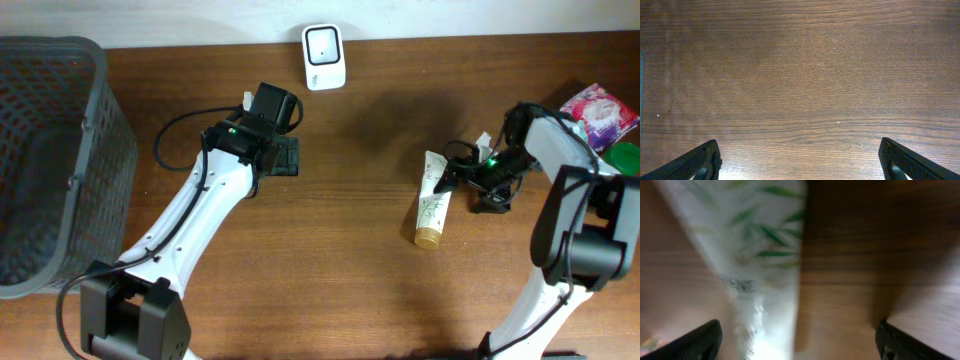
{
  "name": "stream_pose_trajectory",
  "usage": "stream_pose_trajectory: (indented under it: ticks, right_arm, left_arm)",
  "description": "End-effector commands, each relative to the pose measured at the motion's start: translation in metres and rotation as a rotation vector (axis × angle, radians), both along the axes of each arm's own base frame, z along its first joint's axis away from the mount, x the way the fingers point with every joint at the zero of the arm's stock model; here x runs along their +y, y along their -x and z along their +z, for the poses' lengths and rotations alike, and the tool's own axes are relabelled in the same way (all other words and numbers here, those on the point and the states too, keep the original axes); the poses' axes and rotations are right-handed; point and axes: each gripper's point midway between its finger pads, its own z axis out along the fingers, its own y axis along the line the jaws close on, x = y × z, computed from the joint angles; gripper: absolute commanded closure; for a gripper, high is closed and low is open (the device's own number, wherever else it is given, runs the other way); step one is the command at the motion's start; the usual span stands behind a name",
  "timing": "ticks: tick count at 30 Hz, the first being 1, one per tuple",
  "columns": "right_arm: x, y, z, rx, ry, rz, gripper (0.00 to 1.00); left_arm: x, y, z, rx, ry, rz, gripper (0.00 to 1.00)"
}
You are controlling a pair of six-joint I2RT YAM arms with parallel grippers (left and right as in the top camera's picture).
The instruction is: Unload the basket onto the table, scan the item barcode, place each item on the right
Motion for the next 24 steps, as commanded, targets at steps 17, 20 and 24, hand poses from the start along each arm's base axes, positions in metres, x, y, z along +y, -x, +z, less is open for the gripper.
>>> stream_pose_trajectory:
  ticks: [17,20,24]
  right_arm:
    - [0.075,0.003,-0.030,-0.085,-0.125,0.098,0.74]
    - [0.085,0.003,-0.032,-0.050,-0.081,0.079,0.96]
    - [0.085,-0.017,-0.004,-0.068,-0.069,0.075,0.96]
  left_arm:
    - [-0.002,0.001,-0.001,0.004,-0.001,-0.014,0.01]
    - [-0.002,0.001,-0.001,0.004,-0.001,-0.014,0.01]
    - [-0.002,0.001,-0.001,0.004,-0.001,-0.014,0.01]
